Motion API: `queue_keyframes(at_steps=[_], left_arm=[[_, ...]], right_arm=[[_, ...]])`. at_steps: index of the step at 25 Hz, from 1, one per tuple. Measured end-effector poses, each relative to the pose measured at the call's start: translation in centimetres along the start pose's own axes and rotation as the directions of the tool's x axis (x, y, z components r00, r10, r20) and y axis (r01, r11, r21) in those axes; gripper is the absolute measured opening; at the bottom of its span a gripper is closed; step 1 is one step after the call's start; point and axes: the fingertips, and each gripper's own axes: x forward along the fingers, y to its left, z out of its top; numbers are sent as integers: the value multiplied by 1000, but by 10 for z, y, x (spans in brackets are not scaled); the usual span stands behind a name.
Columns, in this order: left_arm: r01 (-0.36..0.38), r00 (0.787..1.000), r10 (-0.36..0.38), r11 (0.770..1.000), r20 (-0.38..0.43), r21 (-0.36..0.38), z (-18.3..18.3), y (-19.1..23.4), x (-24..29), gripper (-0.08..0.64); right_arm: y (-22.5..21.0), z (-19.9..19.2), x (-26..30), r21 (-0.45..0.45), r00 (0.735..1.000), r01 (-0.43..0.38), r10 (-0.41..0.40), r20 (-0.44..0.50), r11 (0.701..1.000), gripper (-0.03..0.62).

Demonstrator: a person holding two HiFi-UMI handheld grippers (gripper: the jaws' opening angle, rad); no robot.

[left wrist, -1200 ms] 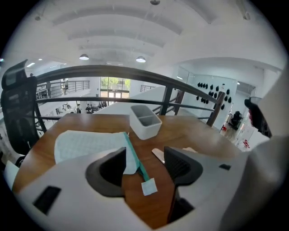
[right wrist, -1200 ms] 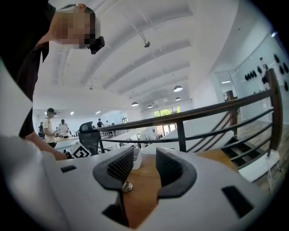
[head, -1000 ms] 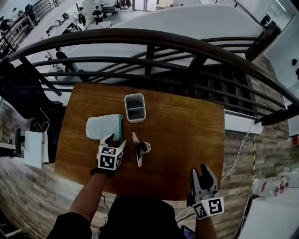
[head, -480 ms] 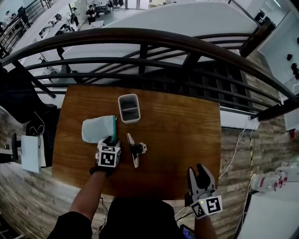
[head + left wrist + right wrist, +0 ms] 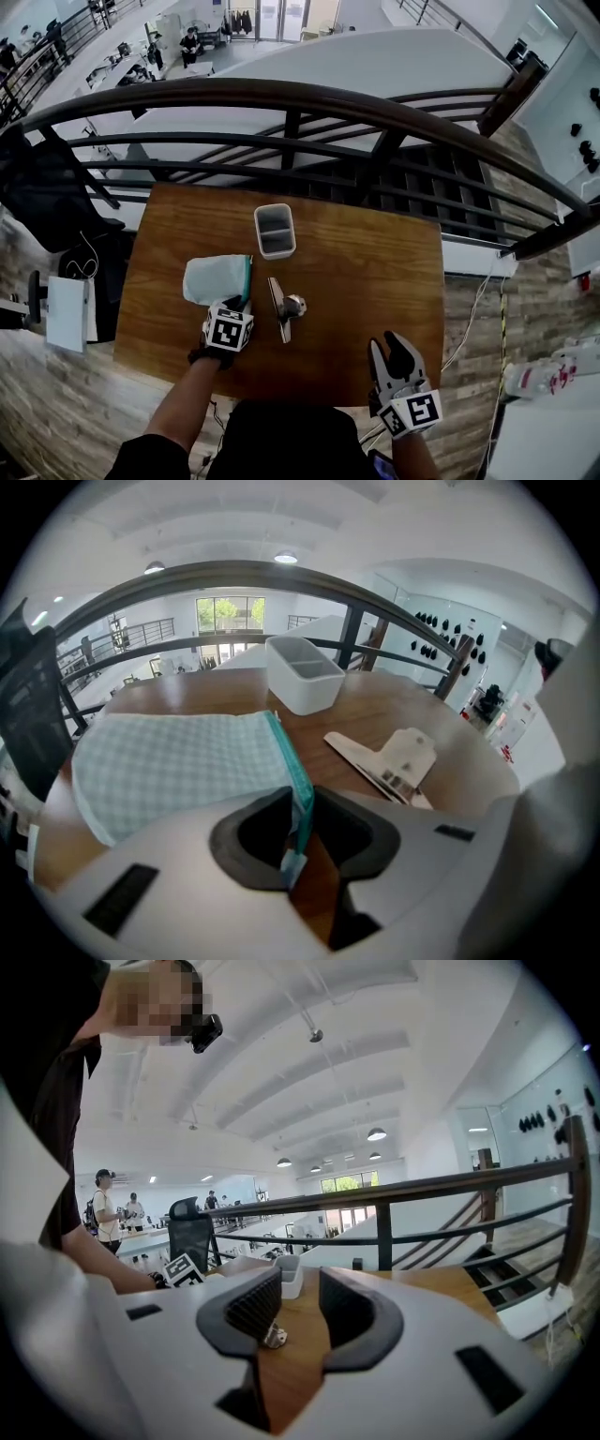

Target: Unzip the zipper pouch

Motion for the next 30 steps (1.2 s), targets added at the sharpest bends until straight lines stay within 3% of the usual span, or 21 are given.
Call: queue_keyframes(at_steps=[9,15,21,26,28,30], left_arm=[[115,993,-115,993,-10,36,-17,-33,-58,77],[243,970,-243,968,-5,64,-22,-68,-99,77],[379,921,-388,913,32,151,-9,-97,-138,74],[428,891,-451,871,47,241,18,-111,-163,72],[462,869,-491,846,55,265,28,-117,-174,72],[512,834,-549,806,51,298,31,-124,-185,72]], right_arm=[[39,12,-10,17,998,-40,39,43,999,117],[46,11,-22,48,997,-26,23,71,998,114],[58,6,-24,45,997,-29,26,67,999,112],[67,0,-15,41,998,-56,54,45,998,112],[71,-3,-9,32,997,-74,73,31,997,112],[75,-8,-3,28,996,-90,90,13,996,112]])
